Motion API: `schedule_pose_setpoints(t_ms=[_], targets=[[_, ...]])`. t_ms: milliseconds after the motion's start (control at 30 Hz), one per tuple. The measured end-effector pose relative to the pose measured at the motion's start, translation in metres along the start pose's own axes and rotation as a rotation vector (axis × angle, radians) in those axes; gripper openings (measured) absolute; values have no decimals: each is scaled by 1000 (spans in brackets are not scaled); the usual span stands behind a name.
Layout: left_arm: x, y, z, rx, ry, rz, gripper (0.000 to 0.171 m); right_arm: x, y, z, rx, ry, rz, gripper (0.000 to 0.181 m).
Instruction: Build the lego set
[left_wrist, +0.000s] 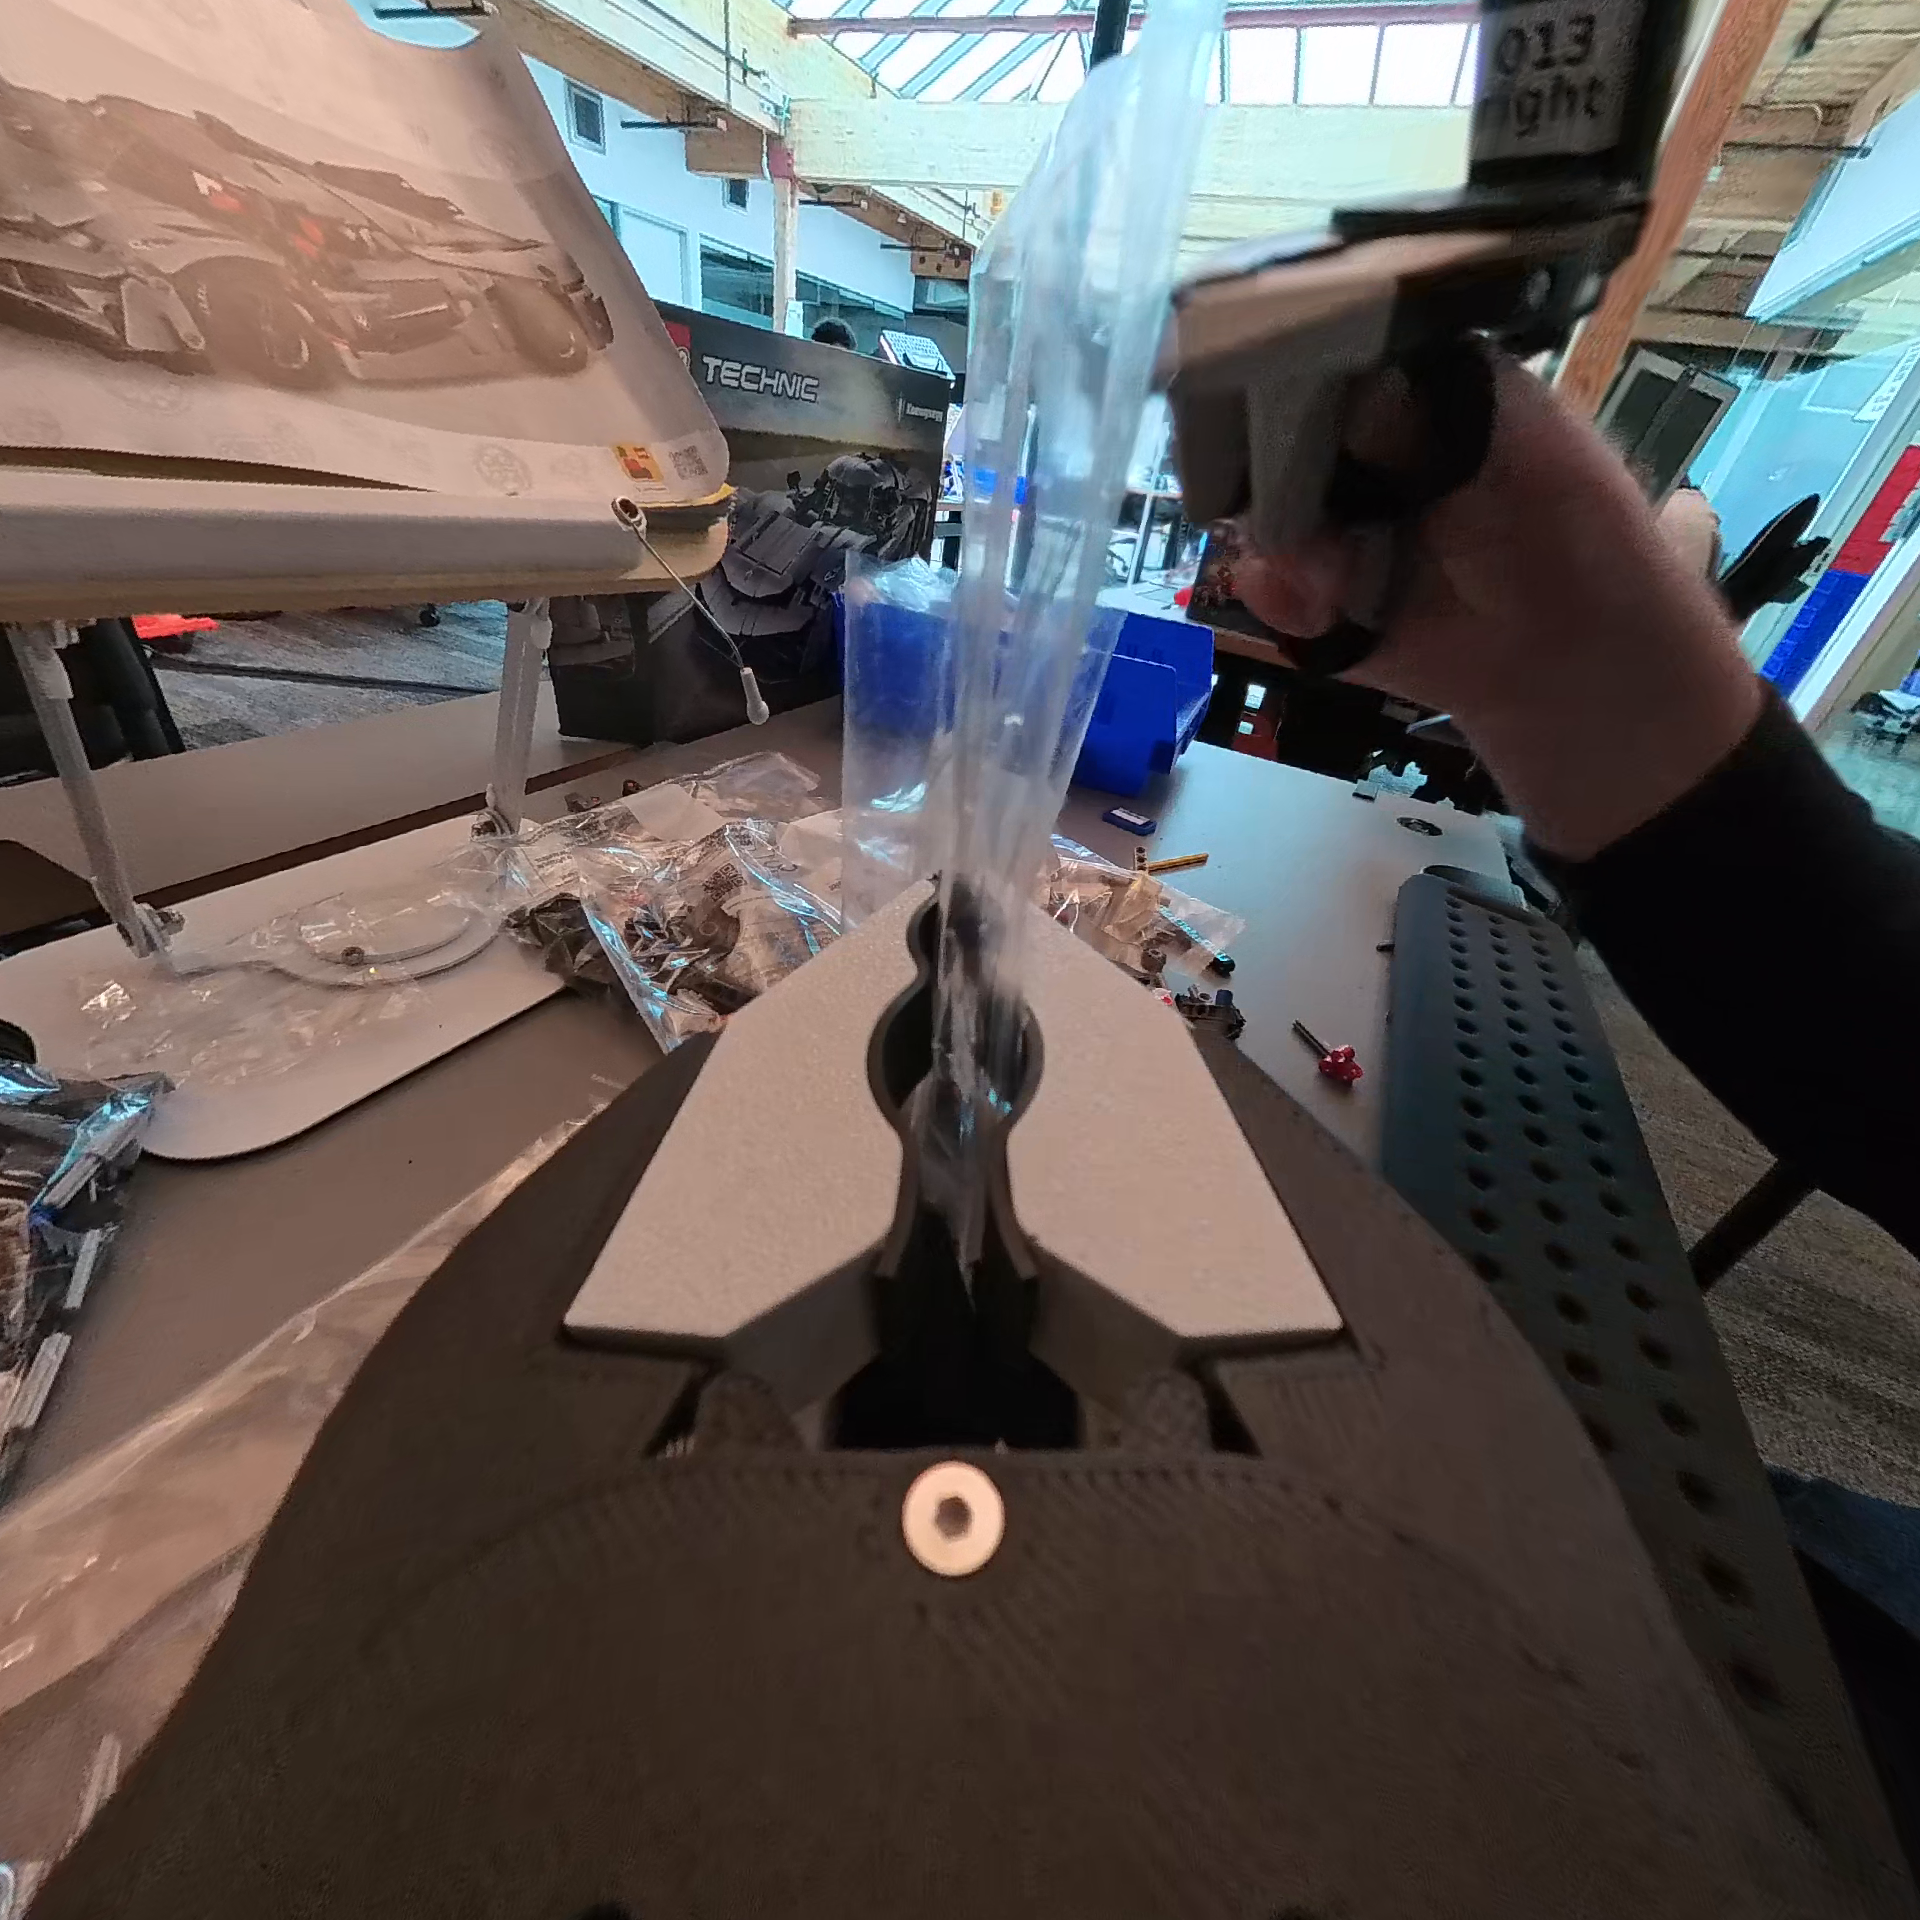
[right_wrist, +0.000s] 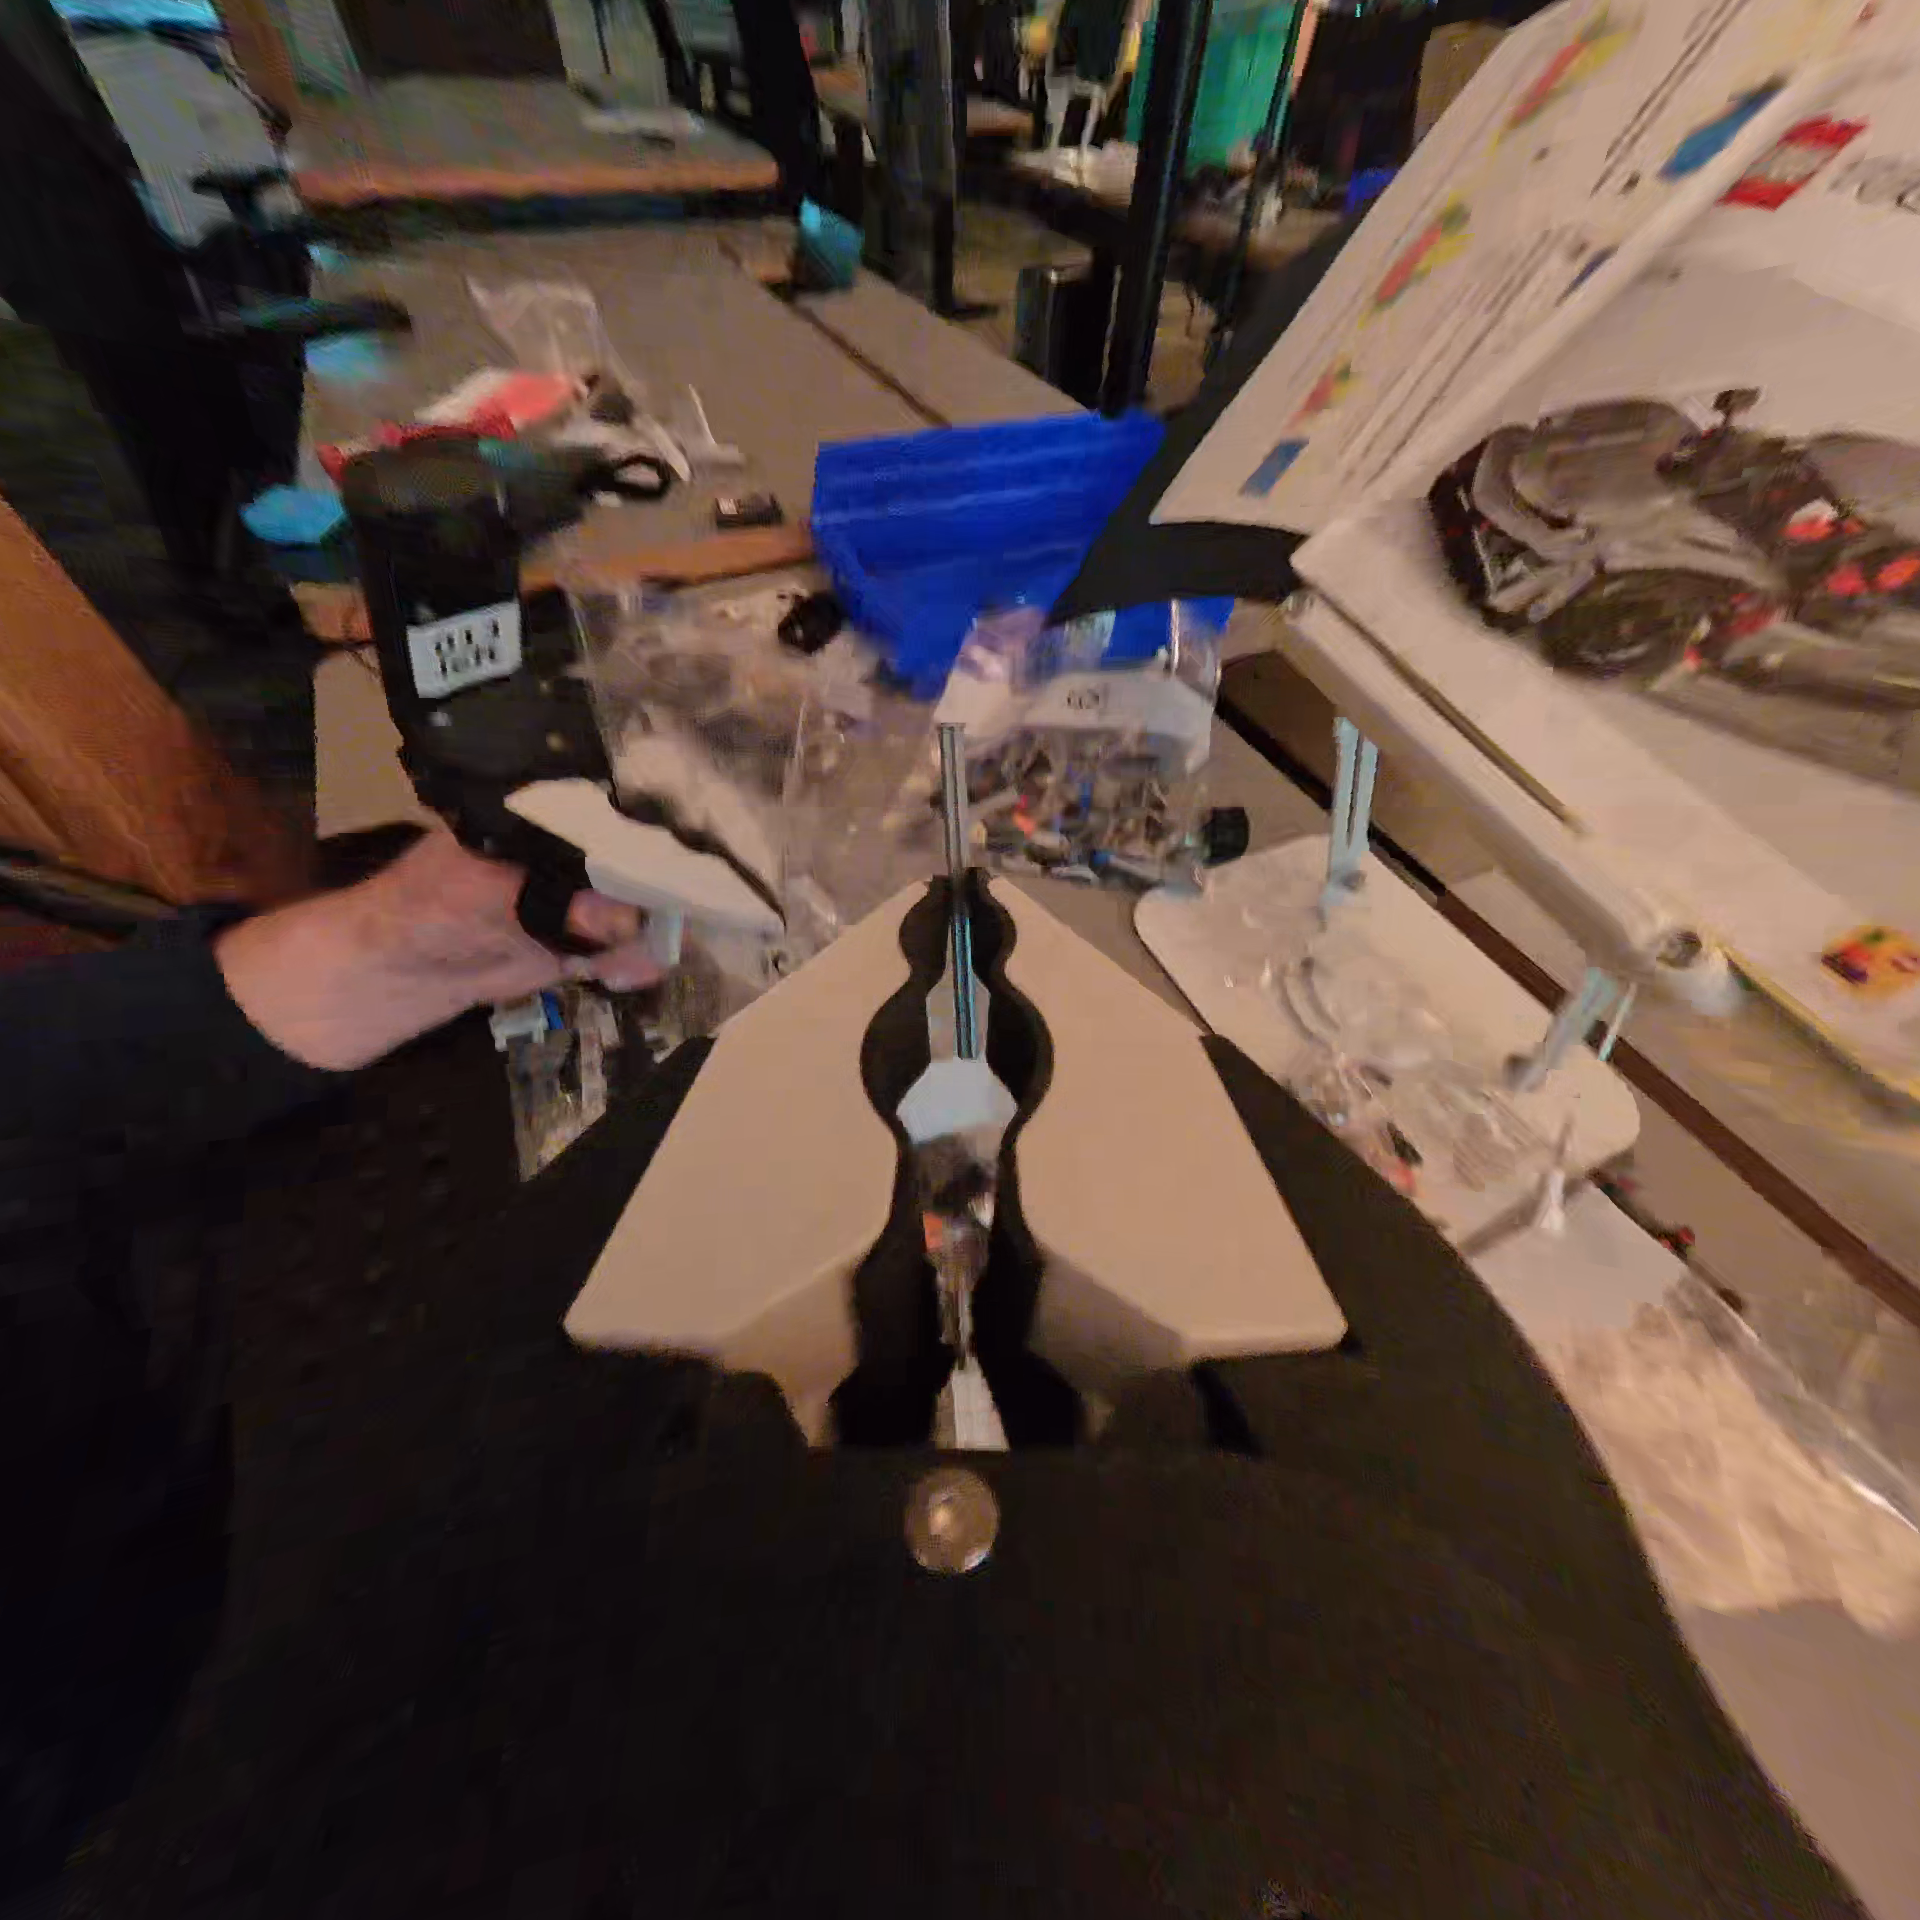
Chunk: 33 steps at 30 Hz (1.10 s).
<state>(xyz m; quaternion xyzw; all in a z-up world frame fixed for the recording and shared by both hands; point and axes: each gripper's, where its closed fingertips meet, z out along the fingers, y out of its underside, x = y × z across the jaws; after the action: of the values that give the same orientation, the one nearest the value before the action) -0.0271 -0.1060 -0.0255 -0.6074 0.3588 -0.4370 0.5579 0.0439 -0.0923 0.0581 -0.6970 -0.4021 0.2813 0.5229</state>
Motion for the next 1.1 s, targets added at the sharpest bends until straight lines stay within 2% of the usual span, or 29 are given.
schedule_pose_setpoints(t_ms=[100, 200, 267, 367, 500, 667, 767, 867, 967, 1100], targets=[[0, 0, 0, 2, 4, -4, 0, 2, -22, 19, 122, -83, 69, 1], [1, 1, 1, -1, 9, -3, 0, -1, -18, 35, 148, -142, 122, 1], [1, 1, 1, -2, 12, -4, 0, -4, -9, 39, 135, -154, 129, 10], [2, 1, 2, -3, 14, -4, 0, -1, -1, 29, 129, -120, 132, 16], [2, 1, 1, -3, 13, -3, 0, 3, 11, -9, 97, -62, 126, 18], [2, 0, 2, -2, 15, -4, 0, 3, 95, -71, -230, 76, 75, 30], [4, 1, 3, -7, 19, -2, 0, 30, 136, -115, -289, 237, 94, 27], [3, 2, 3, -6, 18, -8, 0, 79, 199, -163, -471, 408, 156, 28], [2, 1, 3, -4, 13, -8, 0, 104, 256, -188, -593, 396, 272, 29], [3, 1, 3, -2, 16, -2, 0, 115, 305, -195, -714, 364, 310, 20]])
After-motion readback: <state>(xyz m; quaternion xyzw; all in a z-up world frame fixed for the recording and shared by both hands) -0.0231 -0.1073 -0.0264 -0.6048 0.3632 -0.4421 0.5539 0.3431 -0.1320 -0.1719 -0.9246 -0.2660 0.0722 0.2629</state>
